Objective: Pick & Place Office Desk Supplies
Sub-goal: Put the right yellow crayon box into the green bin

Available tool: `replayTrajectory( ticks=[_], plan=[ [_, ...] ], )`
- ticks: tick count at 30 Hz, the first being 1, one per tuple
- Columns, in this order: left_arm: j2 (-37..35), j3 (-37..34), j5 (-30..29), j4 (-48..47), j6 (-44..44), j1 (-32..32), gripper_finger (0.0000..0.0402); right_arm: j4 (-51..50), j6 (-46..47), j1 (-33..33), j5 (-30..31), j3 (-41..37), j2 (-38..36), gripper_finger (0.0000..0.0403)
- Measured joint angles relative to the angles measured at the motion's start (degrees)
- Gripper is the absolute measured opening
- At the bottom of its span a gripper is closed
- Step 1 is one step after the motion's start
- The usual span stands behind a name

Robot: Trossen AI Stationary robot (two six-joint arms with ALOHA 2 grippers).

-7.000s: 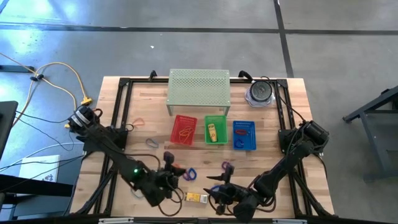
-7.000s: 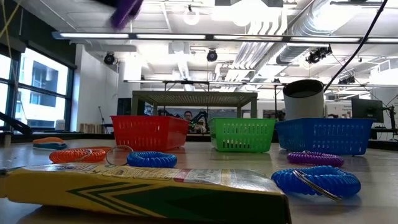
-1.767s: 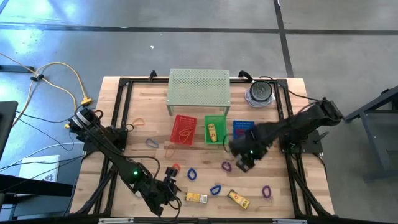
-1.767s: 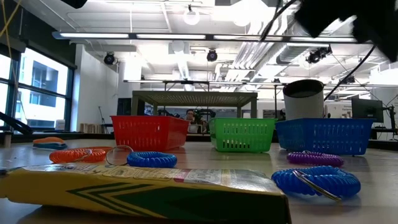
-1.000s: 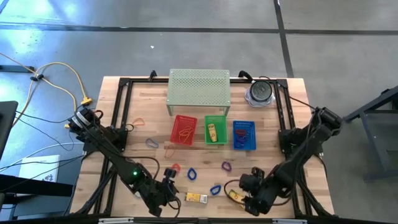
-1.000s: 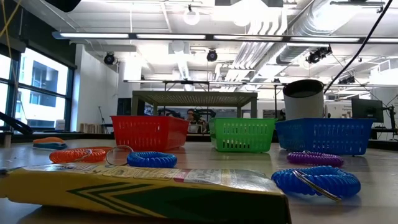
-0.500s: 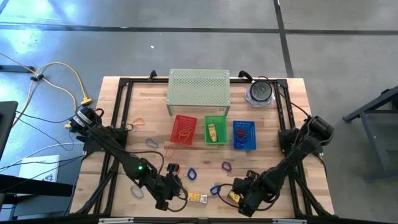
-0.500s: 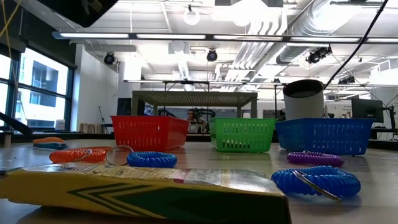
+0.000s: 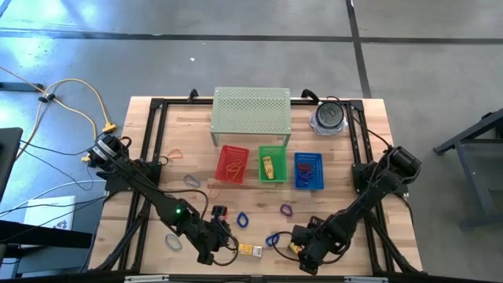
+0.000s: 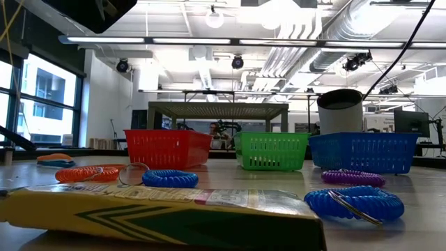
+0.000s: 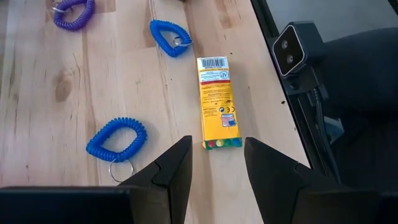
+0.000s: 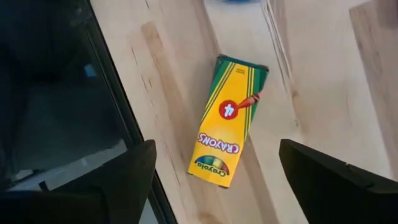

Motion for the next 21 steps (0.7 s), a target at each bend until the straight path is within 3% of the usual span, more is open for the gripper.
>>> replayTrajectory(
  ticks=[9,16,21],
  plan=[
    [0.0,0.0,4.0,-0.3,0.0,0.0,0.0139,0.4,-0.6,0.0,-0.9,0.0,0.0,0.0316],
    [0.0,0.0,4.7,-0.4,1.1,0.0,0.0139,3.2,2.2,0.0,-6.7,0.0,0.0,0.0315],
    [0.0,0.0,4.7,-0.2,0.2,0.0,0.0139,6.7,1.5,0.9,-5.6,0.0,0.0,0.0315]
  ],
)
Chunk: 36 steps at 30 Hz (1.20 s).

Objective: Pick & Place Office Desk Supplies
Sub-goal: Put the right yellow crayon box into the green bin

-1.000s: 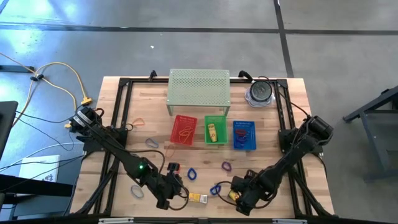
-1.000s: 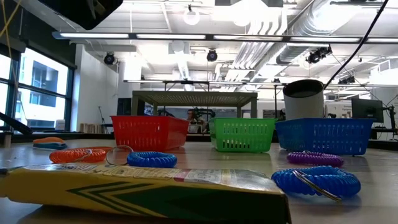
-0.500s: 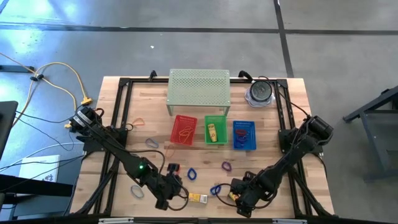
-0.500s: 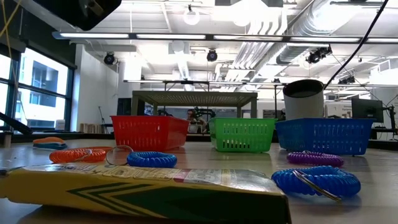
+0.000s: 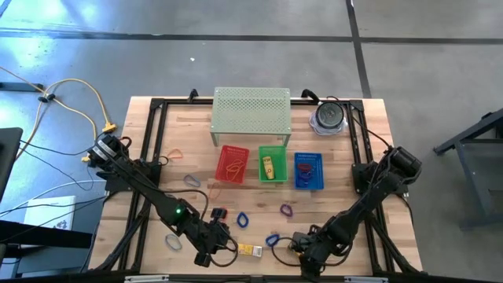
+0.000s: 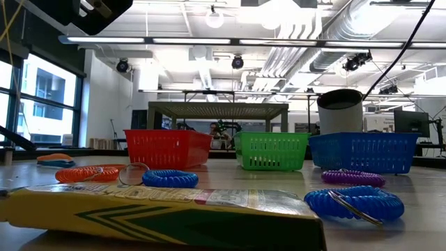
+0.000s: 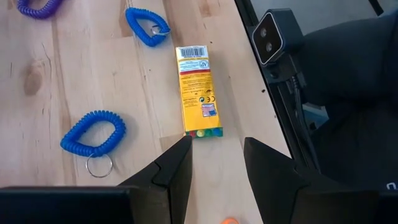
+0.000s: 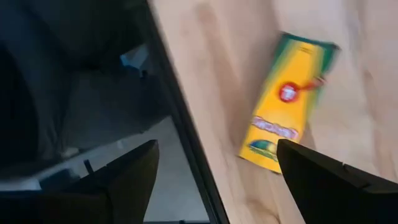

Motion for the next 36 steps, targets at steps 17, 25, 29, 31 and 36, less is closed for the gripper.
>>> replayTrajectory(
  ticks=[17,25,29,31,36],
  plan=[
    [0.0,0.0,-0.6,0.5,-3.0,0.0,0.0139,-4.6,7.6,1.8,2.3,0.0,0.0,0.0315],
    [0.0,0.0,-0.6,0.5,-3.0,0.3,0.0139,-9.6,9.7,1.9,6.4,0.8,0.0,0.0315],
    [0.0,0.0,-0.6,0.5,-3.0,0.6,0.0139,-10.7,13.5,1.3,8.5,0.8,0.0,0.0315],
    [0.0,0.0,-0.6,0.5,-3.0,0.8,0.0139,-9.4,13.8,1.3,8.6,0.8,0.0,0.0315],
    [0.0,0.0,-0.5,0.4,-3.0,0.8,0.0139,-2.9,11.9,2.0,9.7,0.8,0.0,0.0315]
  ],
)
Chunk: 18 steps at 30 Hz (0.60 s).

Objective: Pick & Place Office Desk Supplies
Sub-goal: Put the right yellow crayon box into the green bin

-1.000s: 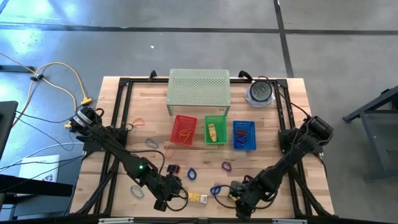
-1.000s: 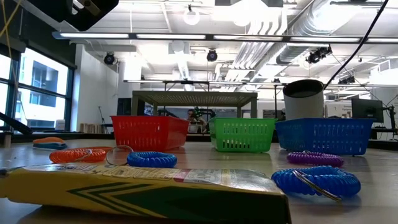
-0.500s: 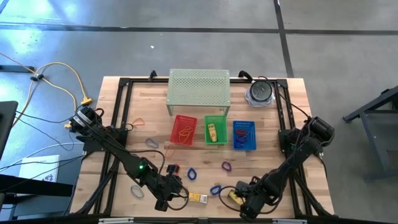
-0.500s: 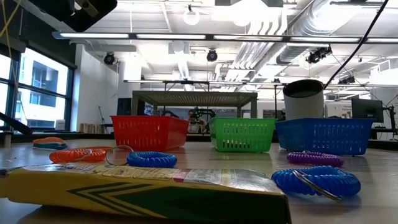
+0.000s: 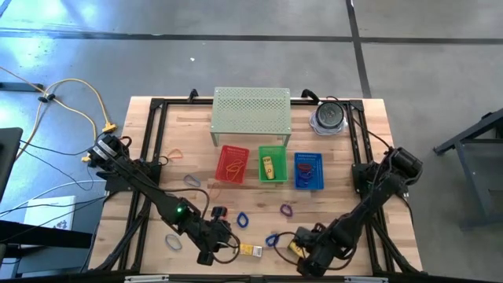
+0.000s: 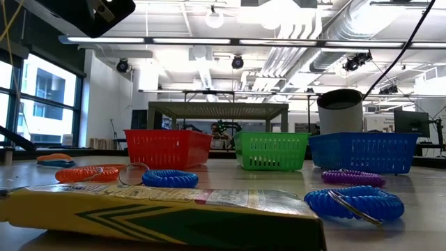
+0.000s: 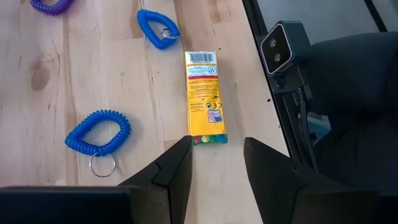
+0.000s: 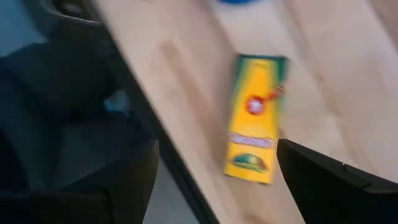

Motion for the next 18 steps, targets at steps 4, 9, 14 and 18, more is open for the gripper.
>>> replayTrajectory(
  ticks=[4,9,14,18],
  plan=[
    [0.0,0.0,0.0,0.0,0.0,0.0,0.0139,4.9,-5.7,0.5,2.2,0.0,0.0,0.0315],
    [0.0,0.0,0.0,0.0,-1.0,-0.8,0.0139,1.4,-5.7,0.2,4.8,0.0,0.1,0.0315],
    [0.0,0.0,0.1,0.0,-1.1,-1.6,0.0139,-2.4,-6.8,0.0,6.4,0.0,1.6,0.0315],
    [0.0,0.0,0.1,-0.1,-1.1,-1.7,0.0139,-1.7,-9.4,0.1,5.6,0.0,3.5,0.0315]
  ],
)
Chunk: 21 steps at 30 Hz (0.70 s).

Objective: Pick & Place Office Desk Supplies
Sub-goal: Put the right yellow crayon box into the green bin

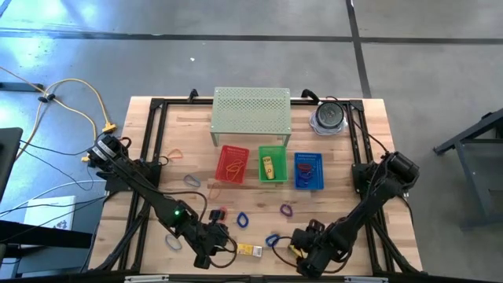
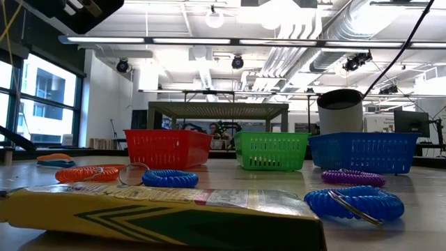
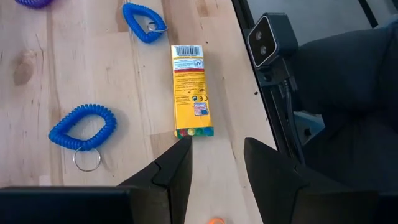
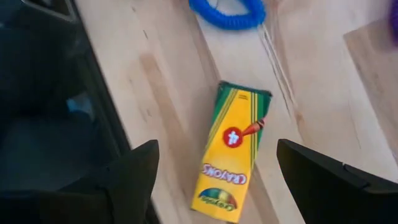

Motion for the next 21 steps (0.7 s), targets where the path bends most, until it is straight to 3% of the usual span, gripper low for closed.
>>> replayTrajectory(
  ticks=[10,21],
  plan=[
    [0.0,0.0,-0.1,0.0,0.0,0.0,0.0139,0.1,-3.4,0.1,-4.1,0.0,5.7,0.0315],
    [0.0,0.0,-0.1,0.1,0.0,0.0,0.0139,-0.3,-7.4,1.3,-1.5,0.2,8.6,0.0315]
  ],
)
